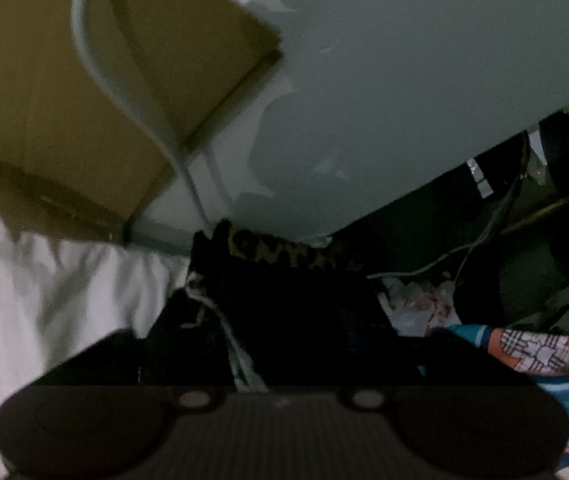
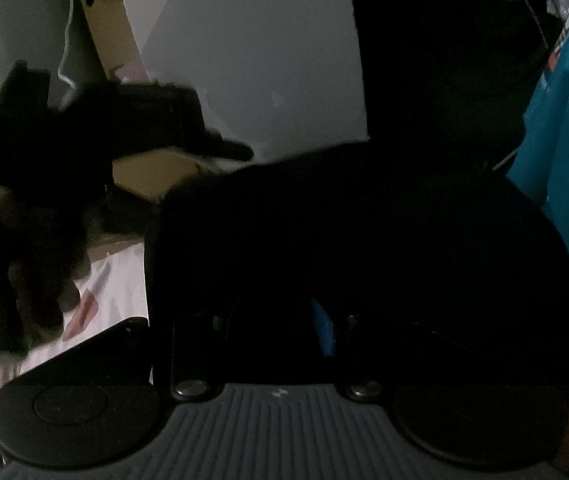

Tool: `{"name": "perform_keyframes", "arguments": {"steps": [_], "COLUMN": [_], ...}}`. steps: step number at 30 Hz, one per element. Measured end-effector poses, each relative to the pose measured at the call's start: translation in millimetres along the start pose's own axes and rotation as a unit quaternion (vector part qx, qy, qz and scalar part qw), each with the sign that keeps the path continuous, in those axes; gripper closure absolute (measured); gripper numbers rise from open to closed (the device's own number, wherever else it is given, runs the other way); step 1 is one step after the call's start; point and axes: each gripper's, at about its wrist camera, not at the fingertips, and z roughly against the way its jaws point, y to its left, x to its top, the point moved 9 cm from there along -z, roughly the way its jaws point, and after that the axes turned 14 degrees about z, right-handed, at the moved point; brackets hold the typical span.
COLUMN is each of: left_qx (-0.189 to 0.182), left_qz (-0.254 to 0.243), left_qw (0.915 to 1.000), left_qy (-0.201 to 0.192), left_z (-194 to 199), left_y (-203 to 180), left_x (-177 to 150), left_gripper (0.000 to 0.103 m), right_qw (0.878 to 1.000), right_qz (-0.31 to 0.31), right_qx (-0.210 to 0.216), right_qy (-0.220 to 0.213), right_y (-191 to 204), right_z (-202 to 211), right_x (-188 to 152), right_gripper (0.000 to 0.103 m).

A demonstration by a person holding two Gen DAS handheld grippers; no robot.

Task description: Fold clothes

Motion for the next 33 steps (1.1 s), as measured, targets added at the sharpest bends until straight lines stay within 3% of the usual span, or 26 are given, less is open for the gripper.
{"name": "perform_keyframes", "arguments": {"steps": [2, 6, 12, 15, 19, 28, 33], "left_qx": [0.007, 0.022, 0.064, 0.089, 0.115, 0.103, 0.085], "left_qz": [-0.018, -0.050, -0.092, -0.122, -0.118, -0.165, -0.208], "left_qw": [0.9998, 0.9983, 0.9914, 0.9851, 0.9818, 0.9792, 0.9740], "left_qy": [0.001, -0.019, -0.068, -0.083, -0.095, -0.057, -0.030], "left_z": [0, 5, 17, 26, 40, 57, 53], "left_y": [-4, -10, -7, -4, 7, -1, -25], "left_x": [2, 10, 25, 30, 39, 10, -16], "left_gripper": [0.094, 0.096, 0.095, 0.086, 0.084, 0.084, 0.087], "right_qw": [1.000, 1.000, 1.000, 0.999, 0.999, 0.999, 0.999], "right_qz": [-0.011, -0.010, 0.013, 0.023, 0.026, 0.021, -0.002], "right_qx": [0.004, 0.003, -0.005, -0.011, -0.014, -0.017, -0.034], "right_qy": [0.003, 0.010, 0.019, 0.021, 0.023, 0.028, -0.004], "right_y": [-2, 0, 6, 7, 6, 8, -6], "right_z": [-2, -11, -21, -23, -24, -12, 14], "right_x": [0, -1, -7, -8, -8, -5, 2], "right_gripper": [0.058, 0.058, 0.057, 0.057, 0.057, 0.057, 0.057]}}
